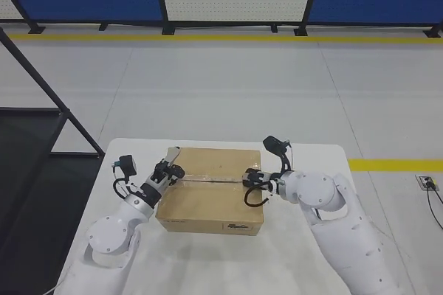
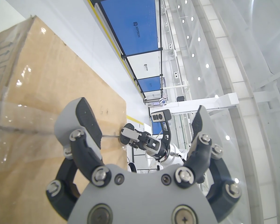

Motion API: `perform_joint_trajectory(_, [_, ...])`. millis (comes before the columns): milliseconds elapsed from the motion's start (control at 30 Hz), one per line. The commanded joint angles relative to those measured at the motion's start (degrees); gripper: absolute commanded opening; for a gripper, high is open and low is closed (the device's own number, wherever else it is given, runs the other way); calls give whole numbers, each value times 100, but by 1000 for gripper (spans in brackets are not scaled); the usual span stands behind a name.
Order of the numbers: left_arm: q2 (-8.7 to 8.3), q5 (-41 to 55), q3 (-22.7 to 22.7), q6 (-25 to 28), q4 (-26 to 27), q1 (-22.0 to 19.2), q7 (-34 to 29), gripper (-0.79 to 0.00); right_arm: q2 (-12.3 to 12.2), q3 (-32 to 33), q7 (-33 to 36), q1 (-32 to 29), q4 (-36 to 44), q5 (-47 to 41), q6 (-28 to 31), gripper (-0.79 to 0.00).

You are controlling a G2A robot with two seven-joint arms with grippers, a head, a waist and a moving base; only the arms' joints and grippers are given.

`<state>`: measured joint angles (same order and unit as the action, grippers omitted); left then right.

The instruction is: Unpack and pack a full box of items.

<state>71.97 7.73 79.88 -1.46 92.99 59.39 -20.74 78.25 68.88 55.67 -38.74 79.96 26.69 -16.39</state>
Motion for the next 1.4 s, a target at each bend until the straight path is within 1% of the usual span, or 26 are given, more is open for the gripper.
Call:
perform_joint_trajectory(0, [-1,-8,0,-7,6,3,8,0,-25,110,-24,-54,9,-68,56,-785])
perform_joint_trajectory(467, [0,-75,-63,-92,-10,-42,2,0,-210,760,-86,-530,246,-376,284,-785])
perform_joint_trajectory(700, [0,-97,-81,-101,-3,-58,-9,0,-256,794,-141,-564,29,-423,285,-785])
perform_joint_trajectory(933, [-2,-120,-78,-119,10,-51,23,0,-284,793,-166,-537,-141,-626,445,-785])
perform_joint_trajectory(1033, [-4,-138,-66,-123,26,-39,49,0,-295,874,-479,-579,-40,-717,555,-785])
perform_joint_trajectory(1100, [-8,-141,-25,-112,74,-19,93,0,-308,984,-753,-680,205,-800,624,-785])
perform_joint_trajectory(1167, [-13,-99,57,-65,139,22,158,0,-321,1062,-882,-814,547,-918,718,-785])
perform_joint_trajectory(1267, [-23,15,235,50,218,107,284,0,-336,909,-668,-878,882,-851,728,-785])
perform_joint_trajectory(1367, [-35,131,411,137,298,222,370,0,-319,594,-310,-646,777,-835,659,-785])
